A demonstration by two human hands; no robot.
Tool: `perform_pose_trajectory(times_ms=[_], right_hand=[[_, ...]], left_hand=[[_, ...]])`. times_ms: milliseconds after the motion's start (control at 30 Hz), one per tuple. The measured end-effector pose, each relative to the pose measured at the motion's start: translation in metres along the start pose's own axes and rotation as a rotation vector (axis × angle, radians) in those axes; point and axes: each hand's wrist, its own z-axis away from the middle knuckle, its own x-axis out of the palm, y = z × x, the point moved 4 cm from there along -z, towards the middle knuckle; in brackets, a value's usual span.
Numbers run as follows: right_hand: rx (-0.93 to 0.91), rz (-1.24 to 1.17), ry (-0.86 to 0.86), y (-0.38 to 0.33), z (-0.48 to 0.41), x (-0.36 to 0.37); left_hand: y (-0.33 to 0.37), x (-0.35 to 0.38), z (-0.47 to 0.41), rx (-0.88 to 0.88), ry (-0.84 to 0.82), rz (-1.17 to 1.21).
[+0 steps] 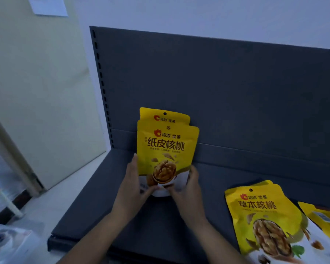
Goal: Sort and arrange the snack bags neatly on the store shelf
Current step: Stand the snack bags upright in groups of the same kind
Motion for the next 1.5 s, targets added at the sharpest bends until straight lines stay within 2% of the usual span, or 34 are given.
perform_pose_trajectory(times_ms=[200,333,600,667,767,867,900,1000,1067,1100,1167,1233,1300,1367,1500], right_hand=[[0.019,0.094,0.041,0.014,-0.030,0.025],[-0.077,0.165,0.113,0.026,-0.045,0.027],[-0.006,0.235,0.095,0.044,-0.050,0.028],[0.025,0.207,0.123,0.044,-0.048,0.025],[0.095,0.089,0.174,0.039,-0.034,0.015],[0.115,-0.085,0.201,0.018,-0.012,-0.015],[0.099,-0.139,0.217,0.008,-0.005,-0.030],[0.094,-0.183,0.208,-0.021,0.015,-0.075],[0.109,-0.050,0.203,-0.026,0.029,-0.107],[0.112,0.095,0.222,-0.024,0.037,-0.127],[0.161,0.507,0.275,-0.015,0.052,-0.170],[0.355,0.899,0.264,0.003,0.068,-0.211],[0.540,1.053,0.200,0.019,0.084,-0.237],[0.570,1.050,0.149,0.033,0.092,-0.246],[0.547,0.793,0.131,0.049,0.089,-0.249]], left_hand=[[-0.036,0.015,-0.035,-0.012,-0.043,0.005],[-0.051,0.028,-0.047,-0.031,-0.055,-0.020],[-0.057,0.033,-0.045,-0.003,-0.035,-0.069],[-0.052,0.029,-0.043,0.060,0.031,-0.122],[-0.036,0.016,-0.034,0.242,0.156,-0.196],[0.007,0.015,-0.009,0.471,0.178,-0.160],[0.024,0.020,0.000,0.497,0.166,-0.126],[0.065,0.042,0.019,0.349,0.066,0.096],[0.083,0.066,0.028,0.190,-0.116,0.242],[0.090,0.081,0.034,0.109,-0.256,0.274],[0.104,0.114,0.052,-0.024,-0.572,0.195],[0.114,0.140,0.071,-0.084,-0.767,0.075],[0.127,0.151,0.079,-0.140,-0.740,0.132],[0.140,0.156,0.084,-0.256,-0.672,0.291],[0.145,0.174,0.089,-0.657,-0.572,0.586]])
